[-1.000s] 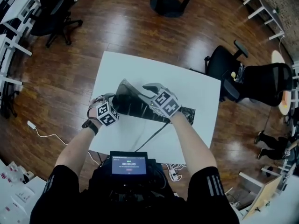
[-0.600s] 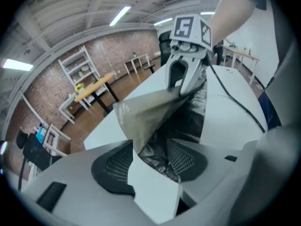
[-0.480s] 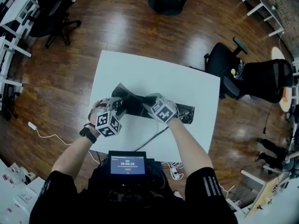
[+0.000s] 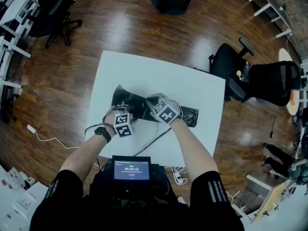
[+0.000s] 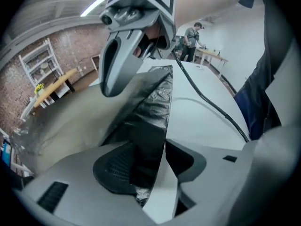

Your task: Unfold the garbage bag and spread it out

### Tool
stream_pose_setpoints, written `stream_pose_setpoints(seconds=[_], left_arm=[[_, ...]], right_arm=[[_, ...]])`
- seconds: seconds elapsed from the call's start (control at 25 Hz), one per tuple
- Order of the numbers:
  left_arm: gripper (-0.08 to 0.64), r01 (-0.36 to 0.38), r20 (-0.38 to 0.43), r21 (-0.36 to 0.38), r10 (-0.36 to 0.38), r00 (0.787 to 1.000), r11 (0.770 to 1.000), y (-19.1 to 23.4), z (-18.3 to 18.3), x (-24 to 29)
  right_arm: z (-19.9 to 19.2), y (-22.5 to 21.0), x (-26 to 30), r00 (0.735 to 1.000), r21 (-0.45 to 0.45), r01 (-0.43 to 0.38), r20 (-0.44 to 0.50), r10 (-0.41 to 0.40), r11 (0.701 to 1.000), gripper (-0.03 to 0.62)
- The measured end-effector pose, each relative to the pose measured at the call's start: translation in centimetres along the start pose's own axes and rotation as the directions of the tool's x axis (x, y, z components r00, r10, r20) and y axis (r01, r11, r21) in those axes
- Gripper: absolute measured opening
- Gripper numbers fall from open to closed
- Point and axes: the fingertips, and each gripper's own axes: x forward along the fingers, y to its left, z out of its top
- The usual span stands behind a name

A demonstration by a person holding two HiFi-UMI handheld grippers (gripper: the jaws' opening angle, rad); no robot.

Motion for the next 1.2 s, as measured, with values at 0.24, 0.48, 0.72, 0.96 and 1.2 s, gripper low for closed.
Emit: stream_pose_setpoints(seconds=[0.24, 0.48, 0.72, 0.96, 1.2], left_arm=[[0.209, 0.035, 0.007, -0.062, -0.034, 0.999, 0.997, -0.2, -0.2, 0.1], [0.209, 0.027, 0.002, -0.050, -0.026, 1.000, 0.998, -0.2, -0.2, -0.1], [0.207, 0.017, -0.007, -0.047, -0.018, 1.000, 0.999, -0.4, -0.4, -0.2], [0.207, 0.037, -0.004, -0.077, -0.037, 0.999, 0.996, -0.4, -0.5, -0.3], [0.209, 0.061, 0.000, -0.106, -0.062, 0.998, 0.992, -0.5, -0.5, -0.4]], right_arm=[[0.8, -1.8, -0.6, 0.999, -0.021, 0.040, 0.009, -0.040, 0.999, 0.012], [0.8, -4.7, 0.2, 0.997, -0.031, 0.080, -0.015, -0.081, 0.996, 0.012], [1.3, -7.3, 1.5, 0.991, -0.060, 0.124, -0.042, -0.127, 0.990, 0.012], [0.6, -8.7, 4.4, 0.985, -0.118, 0.129, -0.097, -0.140, 0.985, 0.014], [-0.4, -8.5, 6.5, 0.979, -0.168, 0.090, -0.165, -0.118, 0.982, 0.044]])
